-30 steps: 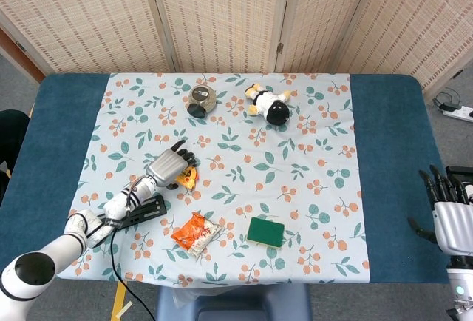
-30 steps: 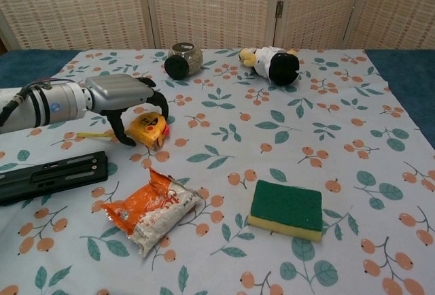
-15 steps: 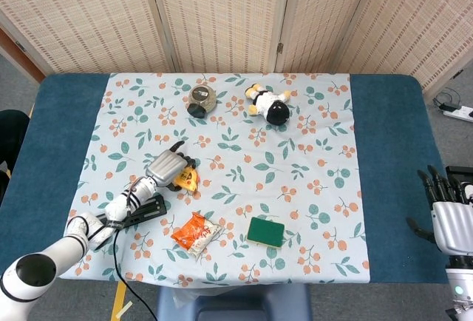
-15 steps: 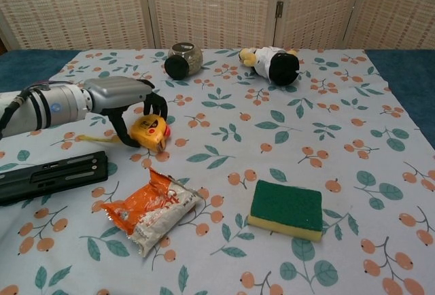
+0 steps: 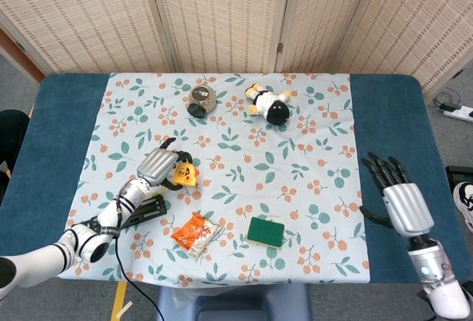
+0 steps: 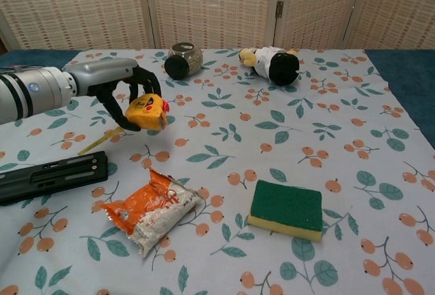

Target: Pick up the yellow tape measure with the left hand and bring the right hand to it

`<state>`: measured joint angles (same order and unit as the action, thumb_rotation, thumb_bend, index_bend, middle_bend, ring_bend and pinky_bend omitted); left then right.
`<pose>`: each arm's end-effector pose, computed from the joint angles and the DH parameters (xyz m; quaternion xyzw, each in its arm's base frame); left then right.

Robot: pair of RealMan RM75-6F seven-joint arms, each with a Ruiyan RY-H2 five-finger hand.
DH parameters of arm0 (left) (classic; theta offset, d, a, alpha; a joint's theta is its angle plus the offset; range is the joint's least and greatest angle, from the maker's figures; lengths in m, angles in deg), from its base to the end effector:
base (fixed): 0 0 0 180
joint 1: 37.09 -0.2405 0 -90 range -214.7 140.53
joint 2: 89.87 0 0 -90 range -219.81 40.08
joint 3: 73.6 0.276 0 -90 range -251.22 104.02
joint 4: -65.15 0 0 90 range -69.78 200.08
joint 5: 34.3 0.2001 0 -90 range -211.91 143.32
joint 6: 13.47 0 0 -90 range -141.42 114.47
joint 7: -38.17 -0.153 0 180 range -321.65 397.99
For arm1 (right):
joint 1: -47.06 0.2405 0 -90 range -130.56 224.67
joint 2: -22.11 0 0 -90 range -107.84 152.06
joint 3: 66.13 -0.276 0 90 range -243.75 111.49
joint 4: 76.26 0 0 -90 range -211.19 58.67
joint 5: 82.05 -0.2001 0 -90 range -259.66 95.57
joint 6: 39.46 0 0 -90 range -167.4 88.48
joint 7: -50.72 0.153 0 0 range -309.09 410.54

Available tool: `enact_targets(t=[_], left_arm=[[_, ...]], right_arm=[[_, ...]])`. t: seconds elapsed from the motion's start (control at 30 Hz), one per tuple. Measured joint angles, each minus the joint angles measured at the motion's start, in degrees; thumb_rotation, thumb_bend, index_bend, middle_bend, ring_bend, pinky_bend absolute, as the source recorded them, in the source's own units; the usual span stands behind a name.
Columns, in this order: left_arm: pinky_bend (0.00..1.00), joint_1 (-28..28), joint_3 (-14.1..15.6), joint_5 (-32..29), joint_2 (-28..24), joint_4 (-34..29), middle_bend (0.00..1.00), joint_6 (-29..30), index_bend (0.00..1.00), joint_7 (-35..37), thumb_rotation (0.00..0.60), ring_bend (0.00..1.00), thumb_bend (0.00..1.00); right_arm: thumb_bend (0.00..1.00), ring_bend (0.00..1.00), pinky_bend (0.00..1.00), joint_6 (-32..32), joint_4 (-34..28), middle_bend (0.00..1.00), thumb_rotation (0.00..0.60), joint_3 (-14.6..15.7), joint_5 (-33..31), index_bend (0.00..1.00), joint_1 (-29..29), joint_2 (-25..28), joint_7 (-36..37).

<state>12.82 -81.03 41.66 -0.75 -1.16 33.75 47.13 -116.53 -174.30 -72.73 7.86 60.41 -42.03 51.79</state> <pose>-0.1658 0.4184 -0.0041 -0.7566 -0.3887 -0.3872 0.3558 -0.2634 -0.2422 0.1547 0.6423 -0.3778 0.4517 0.4907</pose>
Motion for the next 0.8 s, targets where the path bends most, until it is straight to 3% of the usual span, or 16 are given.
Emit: enact_targets(t=[0.2,0.4,0.8], left_arm=[[0.08,-1.4,-3.7,-9.2,-5.4,-14.6,0.59,1.2,0.63,-9.7,0.6,0.54,0.33],[0.08,-1.2,-7.6,-17.5,-8.3,-24.7,0.6,3.3,0.63,-15.7,0.6,0.55,0.35],[0.08,2.8,-10.9,-26.1,-7.2,-29.9,0.6,5.4,0.63,-22.6,0.6,0.56,0.36]], right_arm=[[0.27,0.08,0.0,4.5,-2.9,0.06,0.6,-2.1,0.7,0.08,5.6,-3.3,0.6],[0.27,0.04,0.0,9.9,-4.5,0.0,0.6,-4.5,-2.0,0.04,11.1,-7.7,-0.2],[0.27,0.0,0.0,12.5,-3.4,0.0,0.6,-10.8,-10.6,0.0,19.6,-19.8,-7.3]])
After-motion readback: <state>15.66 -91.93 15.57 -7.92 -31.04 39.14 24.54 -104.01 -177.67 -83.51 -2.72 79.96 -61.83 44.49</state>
